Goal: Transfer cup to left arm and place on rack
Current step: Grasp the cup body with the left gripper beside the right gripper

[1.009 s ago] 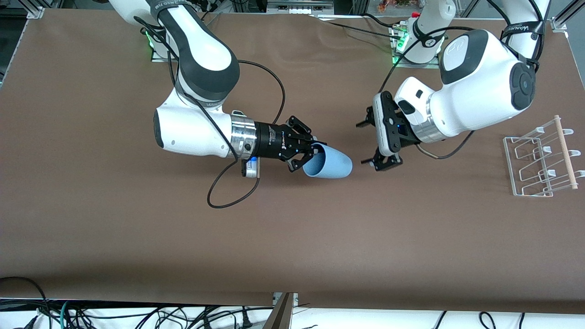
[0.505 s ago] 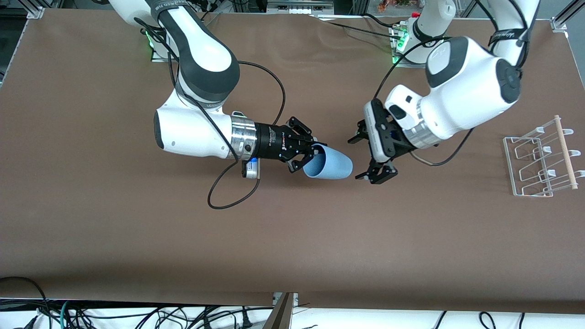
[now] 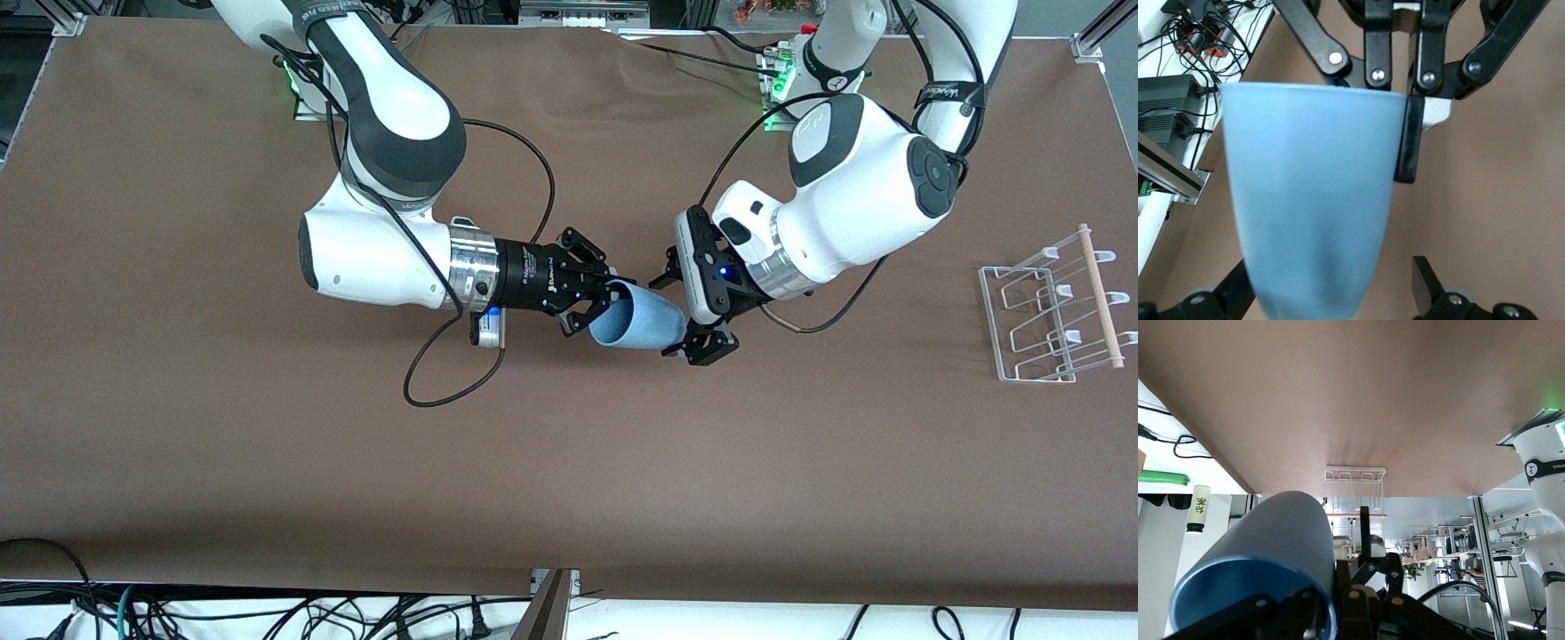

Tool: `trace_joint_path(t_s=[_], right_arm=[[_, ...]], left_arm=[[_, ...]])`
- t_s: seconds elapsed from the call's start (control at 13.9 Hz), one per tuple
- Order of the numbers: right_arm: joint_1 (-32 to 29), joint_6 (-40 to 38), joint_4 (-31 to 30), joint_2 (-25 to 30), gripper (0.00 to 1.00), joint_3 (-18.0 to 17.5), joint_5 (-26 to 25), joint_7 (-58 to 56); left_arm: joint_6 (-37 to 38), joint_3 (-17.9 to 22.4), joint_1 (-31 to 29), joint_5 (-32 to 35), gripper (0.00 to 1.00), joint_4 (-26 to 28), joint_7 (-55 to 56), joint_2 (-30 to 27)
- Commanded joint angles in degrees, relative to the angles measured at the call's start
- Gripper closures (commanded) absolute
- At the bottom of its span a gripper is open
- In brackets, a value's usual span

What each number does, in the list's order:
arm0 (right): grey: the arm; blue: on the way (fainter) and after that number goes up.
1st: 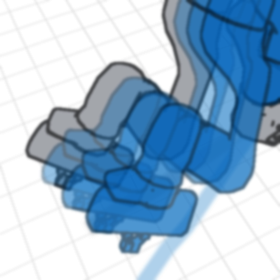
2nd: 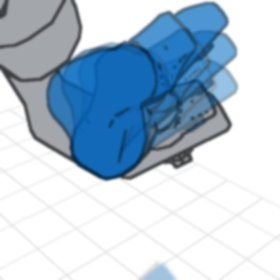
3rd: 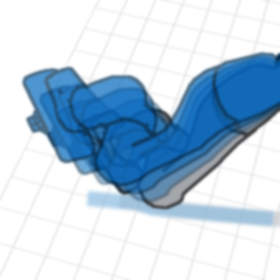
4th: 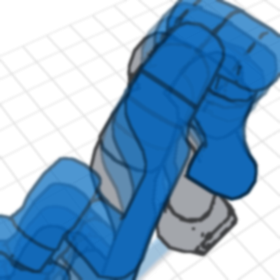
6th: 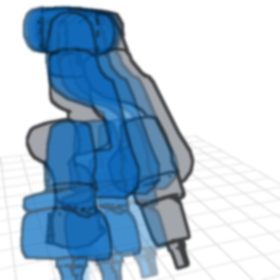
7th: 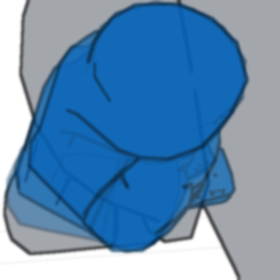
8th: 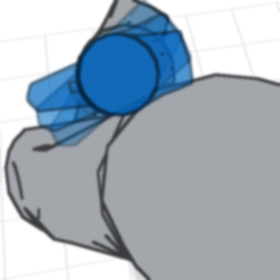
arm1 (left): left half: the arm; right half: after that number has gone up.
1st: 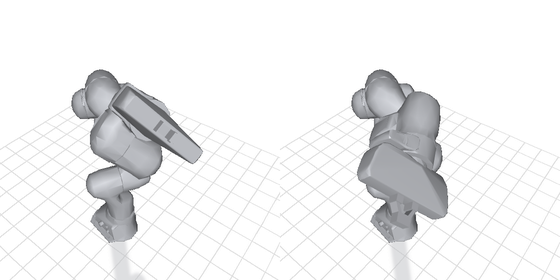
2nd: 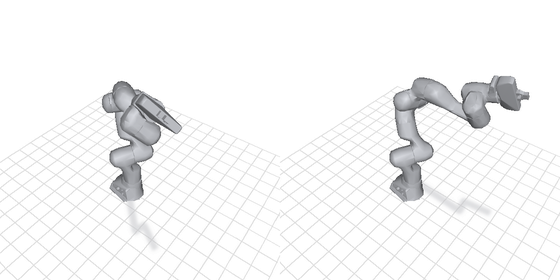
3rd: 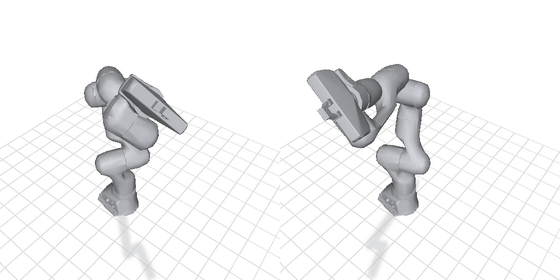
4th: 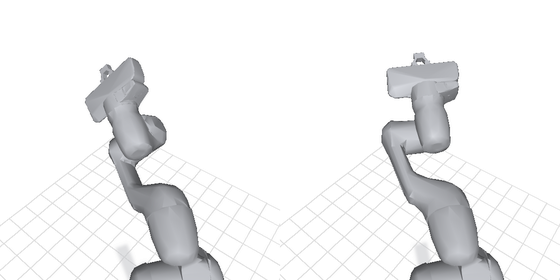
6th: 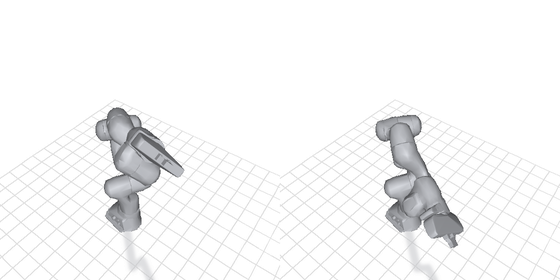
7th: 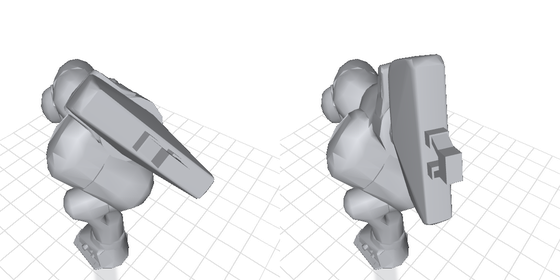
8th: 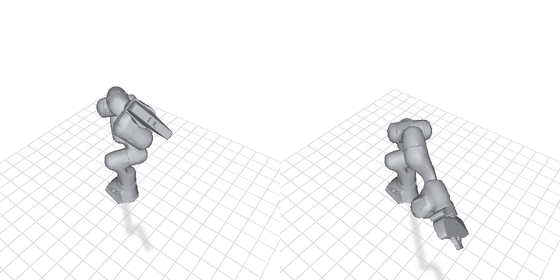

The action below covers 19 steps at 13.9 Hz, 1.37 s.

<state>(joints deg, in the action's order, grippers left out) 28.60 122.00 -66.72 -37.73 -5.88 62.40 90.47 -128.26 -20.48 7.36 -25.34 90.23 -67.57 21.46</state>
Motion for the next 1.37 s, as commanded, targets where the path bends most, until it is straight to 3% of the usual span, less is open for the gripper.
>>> trace_joint_path(t_s=[0.0, 0.14, 0.36, 0.43, 0.5, 0.86, 1.08, 1.3], right_arm=[[-0.5, -1.0, 1.9, -0.8, 1.00, -0.3, 0.7, 0.6], [-0.4, -1.0, 1.9, -0.8, 1.00, -0.4, 0.7, 0.6], [-0.5, -1.0, 1.9, -0.8, 1.00, -0.3, 0.7, 0.6], [-0.4, -1.0, 1.9, -0.8, 1.00, -0.4, 0.7, 0.6], [-0.5, -1.0, 1.9, -0.8, 1.00, -0.3, 0.6, 0.6], [-0.5, -1.0, 2.0, -0.8, 1.00, -0.4, 0.7, 0.6], [-0.7, -1.0, 2.0, -0.8, 0.55, -0.3, 0.8, 0.7], [-0.7, -1.0, 2.0, -0.8, 0.40, -0.3, 0.8, 0.8]], left_arm=[[-0.7, -1.1, 0.6, 0.8, 0.00, -0.3, 2.9, 0.1], [-0.7, -1.9, 0.6, 1.0, 0.00, -0.4, 2.8, 0.3], [-0.7, -2.0, 0.6, 0.7, 0.40, -0.5, 2.4, 1.1], [-0.7, -2.0, 0.6, 0.7, 0.59, -0.6, 2.4, 1.2], [-0.7, -2.1, 0.6, 0.4, 1.00, -0.6, 3.3, 1.1], [-0.4, -2.2, 0.6, 0.5, 1.00, -0.7, 8.2, 1.1], [-0.4, -2.1, 0.6, 0.4, 1.00, -0.7, 8.2, 1.1], [-0.3, -2.1, 0.6, 0.5, 1.00, -0.8, 8.2, 1.1]])
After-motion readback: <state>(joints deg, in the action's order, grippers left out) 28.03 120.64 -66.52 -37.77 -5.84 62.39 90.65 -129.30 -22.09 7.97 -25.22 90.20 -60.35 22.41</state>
